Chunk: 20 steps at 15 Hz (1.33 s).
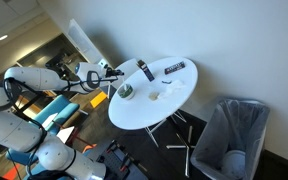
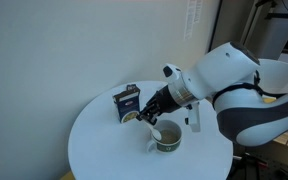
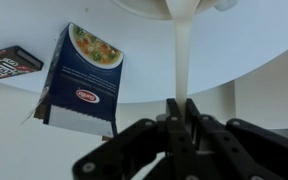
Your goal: Use the spoon to mix in the mug and then put it on the table
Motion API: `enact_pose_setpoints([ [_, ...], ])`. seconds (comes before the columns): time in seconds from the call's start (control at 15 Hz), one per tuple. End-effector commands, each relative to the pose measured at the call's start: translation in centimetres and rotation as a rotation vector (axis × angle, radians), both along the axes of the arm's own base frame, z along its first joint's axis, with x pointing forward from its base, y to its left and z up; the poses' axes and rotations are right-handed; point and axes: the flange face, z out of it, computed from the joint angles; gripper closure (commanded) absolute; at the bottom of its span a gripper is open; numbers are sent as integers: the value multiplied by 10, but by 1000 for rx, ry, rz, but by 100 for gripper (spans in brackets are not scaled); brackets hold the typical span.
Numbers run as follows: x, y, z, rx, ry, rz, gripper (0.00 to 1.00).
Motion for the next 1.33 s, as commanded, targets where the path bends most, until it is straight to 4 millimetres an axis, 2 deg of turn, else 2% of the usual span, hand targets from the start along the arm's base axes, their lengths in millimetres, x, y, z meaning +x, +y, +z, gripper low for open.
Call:
enact_pose_setpoints([
  [0.0, 3, -4, 0, -14, 0, 0, 97],
  [0.33, 5, -10, -11, -50, -5, 28, 97],
  [0.87, -2, 20, -43, -40, 18, 105, 97],
  [1.27, -11, 20, -32, -26, 43, 77, 97],
])
